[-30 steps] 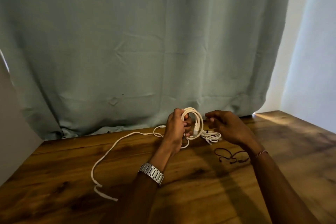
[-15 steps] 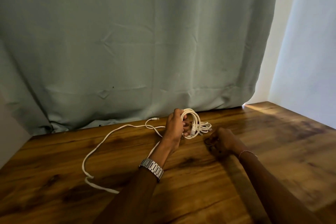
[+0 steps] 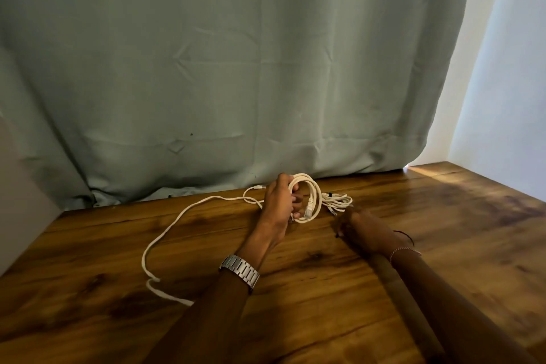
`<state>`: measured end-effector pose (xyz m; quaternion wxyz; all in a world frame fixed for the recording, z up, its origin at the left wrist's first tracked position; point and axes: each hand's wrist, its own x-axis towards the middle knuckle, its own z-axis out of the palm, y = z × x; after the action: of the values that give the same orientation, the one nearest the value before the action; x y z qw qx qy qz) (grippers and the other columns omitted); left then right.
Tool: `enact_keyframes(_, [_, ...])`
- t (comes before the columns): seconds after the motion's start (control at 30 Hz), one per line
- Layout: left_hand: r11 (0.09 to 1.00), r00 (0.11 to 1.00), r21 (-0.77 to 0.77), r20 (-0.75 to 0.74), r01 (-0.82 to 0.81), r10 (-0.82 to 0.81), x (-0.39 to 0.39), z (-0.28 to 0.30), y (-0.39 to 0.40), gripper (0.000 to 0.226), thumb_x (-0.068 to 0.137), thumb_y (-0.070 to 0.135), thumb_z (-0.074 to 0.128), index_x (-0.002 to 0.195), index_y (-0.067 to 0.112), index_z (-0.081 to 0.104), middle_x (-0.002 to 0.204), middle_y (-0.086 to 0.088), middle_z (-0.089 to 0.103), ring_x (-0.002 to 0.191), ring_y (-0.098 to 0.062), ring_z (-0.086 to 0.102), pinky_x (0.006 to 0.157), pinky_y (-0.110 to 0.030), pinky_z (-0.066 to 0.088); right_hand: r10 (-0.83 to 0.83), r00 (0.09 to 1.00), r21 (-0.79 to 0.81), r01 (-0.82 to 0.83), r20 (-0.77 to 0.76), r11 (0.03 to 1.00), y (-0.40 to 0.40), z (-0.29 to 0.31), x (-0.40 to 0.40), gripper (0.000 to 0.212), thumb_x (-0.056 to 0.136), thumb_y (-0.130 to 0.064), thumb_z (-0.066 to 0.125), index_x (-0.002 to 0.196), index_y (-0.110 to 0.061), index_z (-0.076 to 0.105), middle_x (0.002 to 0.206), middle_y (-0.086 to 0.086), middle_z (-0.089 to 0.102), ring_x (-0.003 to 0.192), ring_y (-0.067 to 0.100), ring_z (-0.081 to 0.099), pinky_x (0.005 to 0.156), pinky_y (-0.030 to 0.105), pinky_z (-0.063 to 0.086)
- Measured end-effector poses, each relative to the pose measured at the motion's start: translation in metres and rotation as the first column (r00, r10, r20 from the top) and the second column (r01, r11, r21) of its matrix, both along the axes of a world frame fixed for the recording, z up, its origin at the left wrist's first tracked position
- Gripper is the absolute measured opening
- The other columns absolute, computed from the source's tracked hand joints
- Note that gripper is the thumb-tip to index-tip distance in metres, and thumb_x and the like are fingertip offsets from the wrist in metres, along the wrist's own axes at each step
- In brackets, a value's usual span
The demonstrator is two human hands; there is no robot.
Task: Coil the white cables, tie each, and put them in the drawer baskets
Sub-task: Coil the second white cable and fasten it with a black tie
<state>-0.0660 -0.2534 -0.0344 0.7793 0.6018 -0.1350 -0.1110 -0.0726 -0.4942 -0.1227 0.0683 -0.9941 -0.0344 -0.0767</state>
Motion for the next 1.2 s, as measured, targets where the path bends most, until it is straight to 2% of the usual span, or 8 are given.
enact_keyframes(0.1, [1.0,1.0,0.001,-0.014,-0.021,0.021,0.0,0.002,0.007,0.034,0.104,0.026,0.035,0.077,0.01,0.048,0.053,0.003,0.044,0.041,-0.006,0.033,0.044,-0.024,0.027,0.067,0.983,0.02,-0.071,0.171,0.997,0.003,-0.008,0.004,0.014,0.095,-0.028,0.062,0.108,-0.022,0.065,0.119,0.001,0.056,0.11,0.017,0.051,0.089,0.03,0.048])
enact_keyframes(0.23, [0.999,0.999,0.02,-0.002,-0.048,0.048,0.003,0.004,0.019,0.033,0.104,0.026,0.035,0.08,0.009,0.05,0.053,0.004,0.048,0.041,-0.005,0.037,0.044,-0.023,0.028,0.065,0.897,0.282,-0.205,0.437,0.937,0.029,0.017,0.004,0.007,0.101,-0.017,0.056,0.101,-0.022,0.062,0.105,-0.003,0.061,0.094,0.014,0.054,0.076,0.023,0.043])
enact_keyframes(0.33, [0.998,0.998,0.002,0.024,-0.057,0.057,0.006,0.006,0.028,0.034,0.104,0.025,0.033,0.078,0.01,0.049,0.048,0.008,0.047,0.037,-0.003,0.037,0.046,-0.024,0.027,-0.053,0.863,0.515,-0.25,0.503,0.82,0.057,0.049,-0.001,0.008,0.101,-0.013,0.058,0.101,-0.021,0.06,0.092,-0.007,0.069,0.085,0.008,0.065,0.069,0.012,0.047])
enact_keyframes(0.43, [0.996,0.994,-0.006,0.061,-0.089,0.09,0.006,0.01,0.037,0.036,0.104,0.022,0.032,0.074,0.011,0.047,0.046,0.008,0.045,0.035,-0.003,0.036,0.045,-0.022,0.028,-0.087,0.848,0.628,-0.314,0.523,0.712,0.089,0.08,-0.007,0.008,0.1,-0.018,0.061,0.108,-0.019,0.059,0.086,-0.006,0.073,0.085,0.004,0.07,0.072,0.017,0.054])
enact_keyframes(0.6, [0.989,0.985,0.024,0.09,-0.149,0.146,0.013,0.017,0.059,0.037,0.104,0.027,0.031,0.076,0.016,0.051,0.049,0.008,0.046,0.037,-0.004,0.04,0.042,-0.021,0.033,0.034,0.886,0.771,-0.421,0.463,0.478,0.15,0.133,-0.031,0.014,0.096,-0.013,0.066,0.109,-0.014,0.069,0.091,-0.001,0.078,0.09,0.009,0.075,0.078,0.022,0.06])
enact_keyframes(0.83, [0.983,0.97,-0.025,0.158,-0.183,0.184,0.024,0.031,0.106,0.032,0.104,0.028,0.029,0.083,0.012,0.047,0.052,0.007,0.039,0.043,-0.006,0.034,0.045,-0.022,0.03,0.159,0.929,0.941,-0.338,0.335,-0.01,0.204,0.169,-0.03,0.015,0.094,-0.006,0.064,0.107,-0.01,0.069,0.09,0.012,0.076,0.075,0.015,0.066,0.066,0.026,0.054])
enact_keyframes(1.1, [0.945,0.917,-0.158,0.24,-0.287,0.319,0.043,0.057,0.146,0.047,0.103,0.025,0.028,0.071,0.018,0.062,0.059,-0.003,0.044,0.049,-0.012,0.037,0.048,-0.025,0.025,0.3,0.887,0.936,-0.331,0.351,-0.116,0.262,0.185,0.006,0.021,0.1,0.001,0.051,0.106,-0.006,0.07,0.095,0.011,0.076,0.079,0.015,0.071,0.067,0.023,0.056])
enact_keyframes(1.2, [0.924,0.895,-0.188,0.247,-0.333,0.372,0.049,0.06,0.158,0.047,0.105,0.022,0.028,0.073,0.018,0.061,0.057,-0.001,0.05,0.048,-0.009,0.041,0.048,-0.024,0.029,0.352,0.859,0.926,-0.368,0.372,-0.082,0.275,0.189,0.015,0.025,0.098,0.006,0.051,0.109,-0.004,0.071,0.107,0.012,0.077,0.087,0.018,0.073,0.074,0.025,0.059])
